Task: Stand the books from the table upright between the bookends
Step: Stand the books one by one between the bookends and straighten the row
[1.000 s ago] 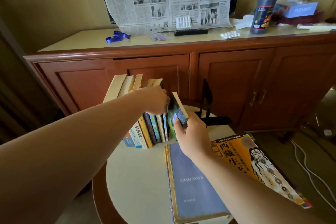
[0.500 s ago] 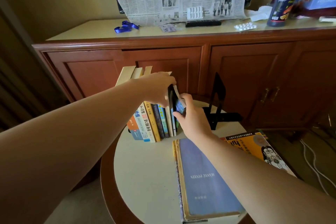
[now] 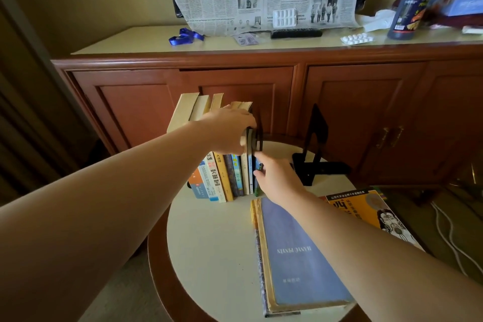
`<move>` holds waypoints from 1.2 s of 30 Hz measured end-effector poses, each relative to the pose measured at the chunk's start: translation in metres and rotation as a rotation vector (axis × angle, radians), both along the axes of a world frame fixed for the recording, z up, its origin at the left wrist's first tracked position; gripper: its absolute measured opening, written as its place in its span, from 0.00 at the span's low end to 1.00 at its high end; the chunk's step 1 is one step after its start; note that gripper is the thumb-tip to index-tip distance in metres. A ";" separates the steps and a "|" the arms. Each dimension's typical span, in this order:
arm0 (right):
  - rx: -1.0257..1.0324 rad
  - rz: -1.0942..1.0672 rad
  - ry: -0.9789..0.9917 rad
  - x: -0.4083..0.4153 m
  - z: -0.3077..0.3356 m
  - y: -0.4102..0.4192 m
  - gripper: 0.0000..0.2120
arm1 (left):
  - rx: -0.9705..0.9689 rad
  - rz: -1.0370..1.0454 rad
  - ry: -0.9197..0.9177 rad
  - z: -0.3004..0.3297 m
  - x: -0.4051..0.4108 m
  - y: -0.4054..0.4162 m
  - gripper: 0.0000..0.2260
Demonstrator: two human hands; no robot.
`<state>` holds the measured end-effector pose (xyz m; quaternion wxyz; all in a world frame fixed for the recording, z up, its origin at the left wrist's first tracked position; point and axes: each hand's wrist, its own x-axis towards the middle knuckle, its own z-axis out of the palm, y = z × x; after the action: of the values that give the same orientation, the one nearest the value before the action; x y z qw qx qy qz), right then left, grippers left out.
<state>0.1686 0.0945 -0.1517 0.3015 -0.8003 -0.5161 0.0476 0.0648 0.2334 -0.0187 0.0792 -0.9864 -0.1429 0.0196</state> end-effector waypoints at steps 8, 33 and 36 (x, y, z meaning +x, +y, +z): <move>-0.070 0.048 -0.069 0.012 0.005 -0.002 0.27 | 0.027 -0.012 0.046 0.000 -0.001 -0.003 0.29; -0.012 -0.076 0.014 0.005 0.007 -0.093 0.25 | 0.058 -0.006 -0.250 -0.039 -0.055 -0.064 0.25; 0.045 -0.181 0.154 0.005 -0.002 -0.138 0.21 | -0.142 0.059 -0.318 -0.068 -0.074 -0.092 0.26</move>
<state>0.1737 -0.0440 -0.1542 0.3615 -0.8304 -0.4181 0.0700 -0.0088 0.1412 -0.0867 -0.0150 -0.9756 -0.1806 -0.1240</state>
